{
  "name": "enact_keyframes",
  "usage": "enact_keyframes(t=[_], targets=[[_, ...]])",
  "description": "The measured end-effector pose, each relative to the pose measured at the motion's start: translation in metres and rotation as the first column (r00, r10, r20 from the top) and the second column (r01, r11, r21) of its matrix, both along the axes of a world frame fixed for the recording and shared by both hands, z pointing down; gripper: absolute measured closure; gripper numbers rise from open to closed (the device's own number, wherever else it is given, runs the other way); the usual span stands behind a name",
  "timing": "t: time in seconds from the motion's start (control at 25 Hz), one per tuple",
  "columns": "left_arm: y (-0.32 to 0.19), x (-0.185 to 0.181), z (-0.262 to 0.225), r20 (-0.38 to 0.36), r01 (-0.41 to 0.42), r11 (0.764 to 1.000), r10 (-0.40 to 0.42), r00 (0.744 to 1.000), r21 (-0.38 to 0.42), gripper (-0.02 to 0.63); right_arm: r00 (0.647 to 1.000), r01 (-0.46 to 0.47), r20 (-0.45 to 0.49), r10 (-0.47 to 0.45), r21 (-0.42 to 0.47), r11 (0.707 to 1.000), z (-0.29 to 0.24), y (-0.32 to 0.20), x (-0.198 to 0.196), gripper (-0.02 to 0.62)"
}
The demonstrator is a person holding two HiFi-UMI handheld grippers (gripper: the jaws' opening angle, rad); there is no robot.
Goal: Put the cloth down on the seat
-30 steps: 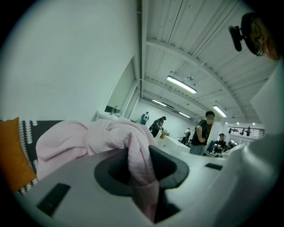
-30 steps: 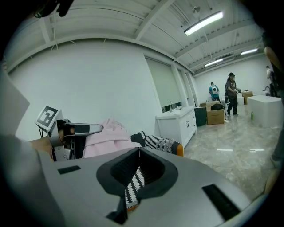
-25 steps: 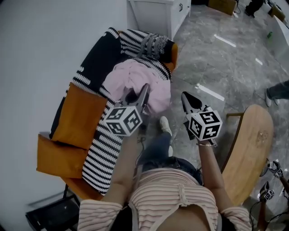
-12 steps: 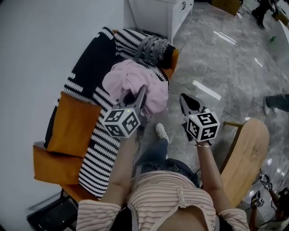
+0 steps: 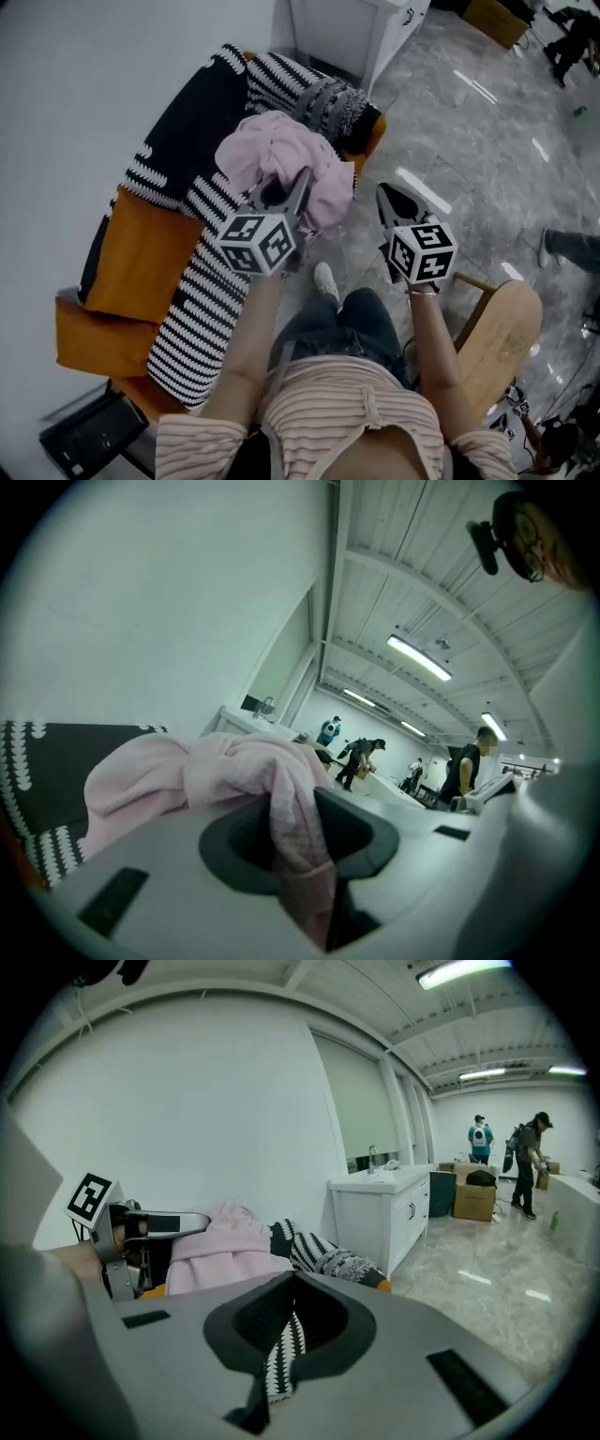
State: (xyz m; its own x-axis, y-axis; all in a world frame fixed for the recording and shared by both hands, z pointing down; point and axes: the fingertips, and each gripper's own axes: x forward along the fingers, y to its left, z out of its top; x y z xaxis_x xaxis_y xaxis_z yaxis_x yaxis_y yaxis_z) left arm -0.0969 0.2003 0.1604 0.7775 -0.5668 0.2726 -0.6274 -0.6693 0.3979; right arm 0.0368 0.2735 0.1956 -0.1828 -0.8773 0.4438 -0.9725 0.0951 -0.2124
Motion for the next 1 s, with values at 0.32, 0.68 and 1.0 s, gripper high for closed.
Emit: enact_keyframes(t=[0.32, 0.68, 1.0], targets=[[-0.061, 0.017, 0.043, 0.011, 0.046, 0.998, -0.046, 0.999, -0.039, 0.499, 0.997, 0.055, -0.044, -0.058, -0.07, 0.996, 0.037, -0.06, 0.014, 0.586], [-0.117, 0.05, 0.106, 0.063, 0.103, 0.99, -0.097, 0.993, -0.099, 0.499, 0.989, 0.133, -0.045, -0.14, -0.133, 0.982, 0.085, -0.123, 0.043, 0.586], [-0.16, 0.084, 0.168, 0.099, 0.152, 0.973, -0.137, 0.986, -0.171, 0.499, 0.979, 0.189, -0.044, -0.201, -0.19, 0.963, 0.127, -0.176, 0.069, 0.586]])
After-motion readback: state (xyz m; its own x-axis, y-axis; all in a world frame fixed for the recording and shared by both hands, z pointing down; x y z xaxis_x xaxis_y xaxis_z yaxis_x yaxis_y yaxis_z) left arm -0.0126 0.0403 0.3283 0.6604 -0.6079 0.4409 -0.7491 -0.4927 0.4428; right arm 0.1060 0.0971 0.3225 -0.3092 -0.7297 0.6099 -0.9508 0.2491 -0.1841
